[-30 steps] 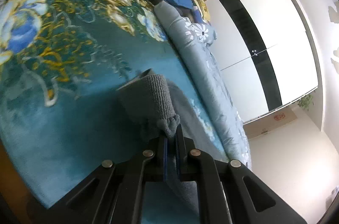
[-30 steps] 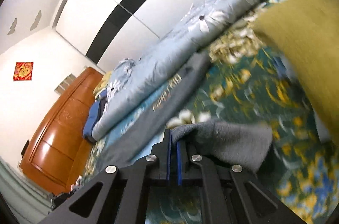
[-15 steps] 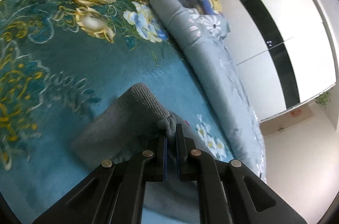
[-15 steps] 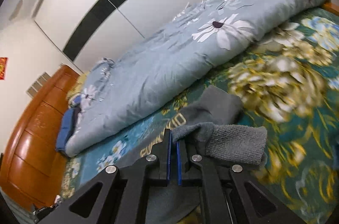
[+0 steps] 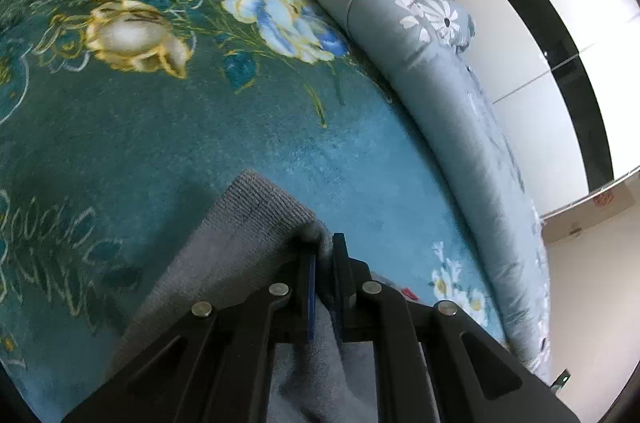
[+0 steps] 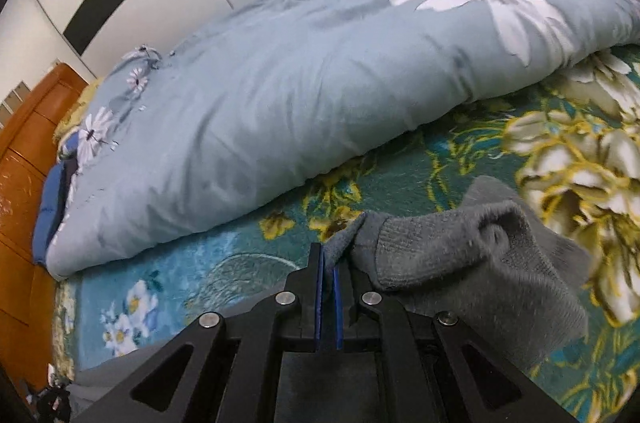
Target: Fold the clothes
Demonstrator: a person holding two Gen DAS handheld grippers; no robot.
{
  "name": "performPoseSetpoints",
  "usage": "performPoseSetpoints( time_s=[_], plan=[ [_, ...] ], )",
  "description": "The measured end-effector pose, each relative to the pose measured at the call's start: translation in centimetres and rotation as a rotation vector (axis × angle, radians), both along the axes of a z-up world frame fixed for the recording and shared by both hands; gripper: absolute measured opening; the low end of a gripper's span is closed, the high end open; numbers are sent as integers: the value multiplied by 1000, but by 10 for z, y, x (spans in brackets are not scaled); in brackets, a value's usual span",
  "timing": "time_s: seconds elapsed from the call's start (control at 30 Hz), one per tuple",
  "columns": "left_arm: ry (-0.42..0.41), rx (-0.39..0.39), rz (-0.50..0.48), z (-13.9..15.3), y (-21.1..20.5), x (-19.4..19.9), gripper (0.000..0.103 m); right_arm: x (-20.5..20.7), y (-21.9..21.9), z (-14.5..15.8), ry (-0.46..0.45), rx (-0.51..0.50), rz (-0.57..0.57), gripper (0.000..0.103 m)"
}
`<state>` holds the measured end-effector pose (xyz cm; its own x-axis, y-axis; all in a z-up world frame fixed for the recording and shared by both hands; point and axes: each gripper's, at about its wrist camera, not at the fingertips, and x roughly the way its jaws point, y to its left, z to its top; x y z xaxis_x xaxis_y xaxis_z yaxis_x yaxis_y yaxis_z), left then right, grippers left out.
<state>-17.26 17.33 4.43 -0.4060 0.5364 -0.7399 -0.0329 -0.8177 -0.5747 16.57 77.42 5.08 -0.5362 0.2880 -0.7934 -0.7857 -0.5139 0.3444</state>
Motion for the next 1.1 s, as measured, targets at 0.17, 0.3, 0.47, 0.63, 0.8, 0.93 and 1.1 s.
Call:
performPoseSetpoints(
  time_s=[0.17,0.3,0.47,0.63,0.8,0.93,1.1],
  plan=[
    [-49,-7,1,-5,5,-8,8,-7,5,-11,-34,-16,1,5],
    [-48,-7,-51,13,2,4,24,-7,-2,0,-36,21,52,9],
    [-8,51,-107,41,-13,37,48,17,-16,32,54,35,122,40],
    [95,66,-106,61,-45,77,55,70,-32,52,131,69,141,52],
    [105,82,19,36,-90,112,60,131,-38,22,181,-10,76,56],
    [29,160,132,-3,-111,126,60,163,-29,-14,303,-144,-12,56],
    [-2,208,121,-24,-95,124,60,173,-12,-34,449,-223,-116,58]
  ],
)
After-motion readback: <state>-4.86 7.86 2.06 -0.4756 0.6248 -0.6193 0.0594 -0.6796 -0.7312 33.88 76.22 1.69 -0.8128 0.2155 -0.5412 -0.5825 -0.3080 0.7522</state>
